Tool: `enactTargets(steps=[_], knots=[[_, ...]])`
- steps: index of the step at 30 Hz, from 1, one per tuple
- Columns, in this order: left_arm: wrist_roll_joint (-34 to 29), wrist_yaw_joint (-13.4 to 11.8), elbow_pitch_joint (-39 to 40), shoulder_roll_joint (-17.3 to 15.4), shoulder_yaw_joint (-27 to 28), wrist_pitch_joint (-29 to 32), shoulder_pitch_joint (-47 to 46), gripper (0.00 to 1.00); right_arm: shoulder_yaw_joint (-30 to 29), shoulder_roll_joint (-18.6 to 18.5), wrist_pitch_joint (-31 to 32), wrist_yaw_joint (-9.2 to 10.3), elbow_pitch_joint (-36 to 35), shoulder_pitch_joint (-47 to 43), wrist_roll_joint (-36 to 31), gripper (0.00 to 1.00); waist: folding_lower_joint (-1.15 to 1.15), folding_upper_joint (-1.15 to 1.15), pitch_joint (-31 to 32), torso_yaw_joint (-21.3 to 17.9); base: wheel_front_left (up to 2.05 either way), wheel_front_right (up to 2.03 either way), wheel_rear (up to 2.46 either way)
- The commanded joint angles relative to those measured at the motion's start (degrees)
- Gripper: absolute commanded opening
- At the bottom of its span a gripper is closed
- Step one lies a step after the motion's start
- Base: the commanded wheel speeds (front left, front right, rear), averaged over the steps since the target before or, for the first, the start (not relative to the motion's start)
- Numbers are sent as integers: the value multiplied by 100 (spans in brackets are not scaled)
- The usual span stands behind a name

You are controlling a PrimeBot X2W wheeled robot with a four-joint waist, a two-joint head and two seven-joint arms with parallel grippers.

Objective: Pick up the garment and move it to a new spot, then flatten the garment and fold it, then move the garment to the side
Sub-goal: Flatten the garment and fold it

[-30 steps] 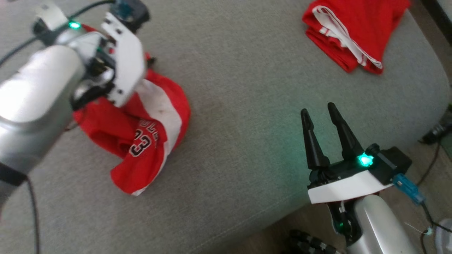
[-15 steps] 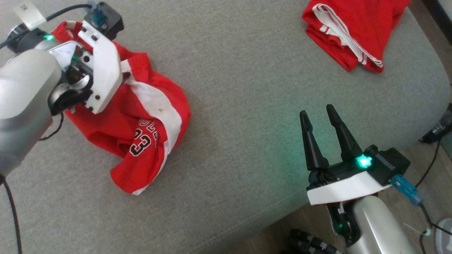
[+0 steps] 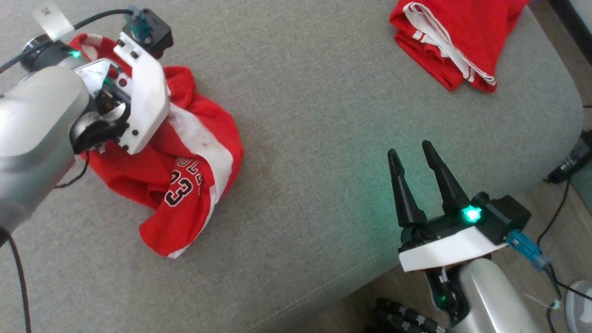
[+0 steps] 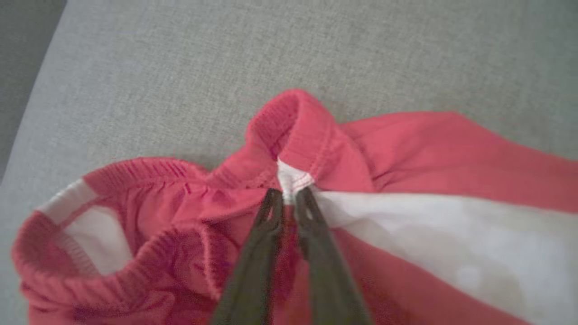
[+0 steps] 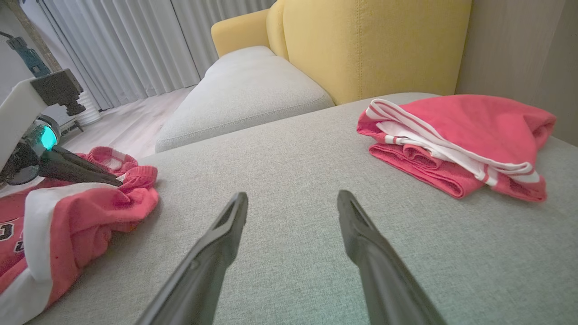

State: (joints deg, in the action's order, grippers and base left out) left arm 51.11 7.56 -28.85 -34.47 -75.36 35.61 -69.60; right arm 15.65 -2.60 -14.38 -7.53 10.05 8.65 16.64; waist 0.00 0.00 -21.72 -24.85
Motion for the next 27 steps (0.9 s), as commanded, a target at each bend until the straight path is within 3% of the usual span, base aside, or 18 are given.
enactTargets(steps=[1,8,21,27], knots=[[31,-8,138,-147,229,21,-289,0,96,-28,-62,4,-139,-41,-1,100,0,0,23,3,0,0,0],[452,-8,335,-15,272,-95,-473,0,39,-28,-62,4,-23,-103,-71,100,0,0,231,124,0,0,0],[963,-188,-20,795,1557,-2212,-957,0,-119,-28,-62,4,108,-328,-255,100,0,0,717,330,0,0,0],[1014,-503,303,915,1914,-2867,-915,0,-329,-28,-62,4,130,-496,-407,100,0,0,873,614,0,0,0]])
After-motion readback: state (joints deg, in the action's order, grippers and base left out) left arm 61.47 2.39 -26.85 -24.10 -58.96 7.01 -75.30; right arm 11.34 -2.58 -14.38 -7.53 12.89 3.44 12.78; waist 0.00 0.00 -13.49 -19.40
